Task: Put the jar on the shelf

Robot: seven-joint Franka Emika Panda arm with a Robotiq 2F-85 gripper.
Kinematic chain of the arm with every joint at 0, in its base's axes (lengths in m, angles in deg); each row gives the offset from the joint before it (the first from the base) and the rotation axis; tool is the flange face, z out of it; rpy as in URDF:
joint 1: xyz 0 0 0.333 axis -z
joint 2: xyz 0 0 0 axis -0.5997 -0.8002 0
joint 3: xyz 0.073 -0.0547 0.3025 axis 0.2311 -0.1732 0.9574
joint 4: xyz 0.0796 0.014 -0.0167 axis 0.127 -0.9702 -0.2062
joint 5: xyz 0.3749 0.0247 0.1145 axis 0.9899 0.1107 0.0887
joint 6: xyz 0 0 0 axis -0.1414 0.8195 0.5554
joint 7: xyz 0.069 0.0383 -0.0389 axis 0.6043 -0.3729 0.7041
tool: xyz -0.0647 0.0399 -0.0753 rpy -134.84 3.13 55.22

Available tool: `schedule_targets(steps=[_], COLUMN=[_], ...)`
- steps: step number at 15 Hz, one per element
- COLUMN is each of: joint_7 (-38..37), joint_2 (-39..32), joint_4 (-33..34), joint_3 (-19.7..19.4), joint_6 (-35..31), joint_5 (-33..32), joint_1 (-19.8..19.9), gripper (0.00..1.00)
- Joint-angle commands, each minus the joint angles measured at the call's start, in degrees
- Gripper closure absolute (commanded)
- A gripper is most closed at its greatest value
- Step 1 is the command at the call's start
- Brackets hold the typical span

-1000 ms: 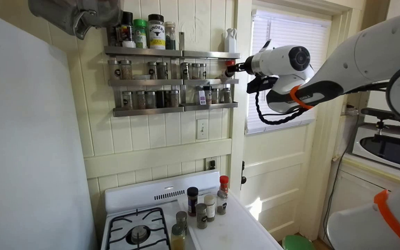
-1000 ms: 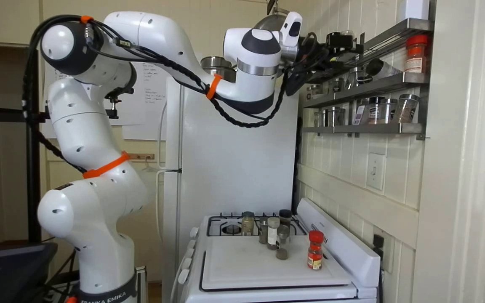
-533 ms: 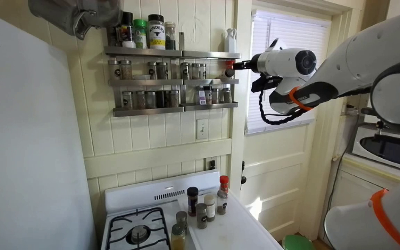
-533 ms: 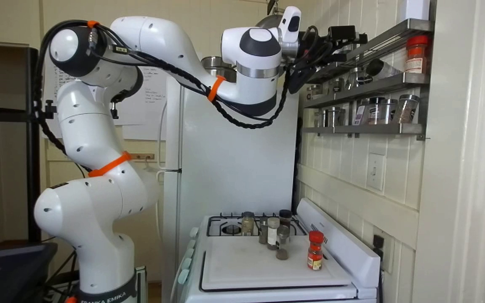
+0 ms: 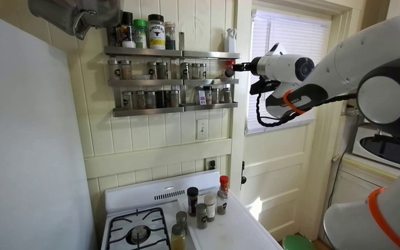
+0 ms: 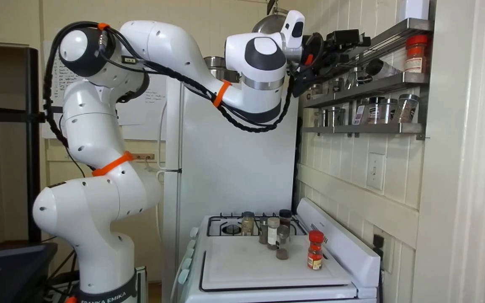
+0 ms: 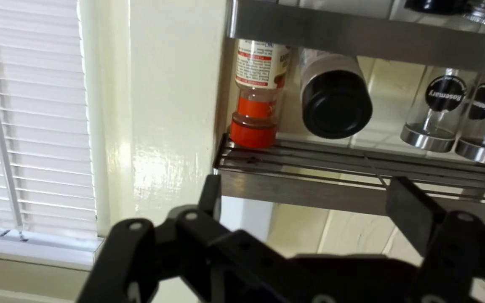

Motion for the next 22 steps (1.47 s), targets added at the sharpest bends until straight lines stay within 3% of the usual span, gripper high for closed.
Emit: schedule_targets(steps=[1,5,12,13,14,19,22], joint_7=[5.8,12.3,23.5,30.5,32.0,37.7,37.4], joint_2=[-2.2,-6.6,-15.6,-19.4,-20.3,-26.8,-28.7], joint_4=[-2.4,-3.6,-2.1,-2.2,-1.9,2.4,5.8], joint_3=[7.1,13.6,21.2,11.6,10.2,-8.4,-18.0], joint_6=[-8.5,-16.0,-23.5,-23.3,-24.0,-28.4,-30.0], joint_5=[9.5,15.7,22.0,24.4,25.2,25.4,24.2], joint_1=[6.5,9.7,12.2,-0.4,-2.1,-22.6,-32.5], gripper=[0.00,0.00,0.00,0.00,0.00,0.00,0.00])
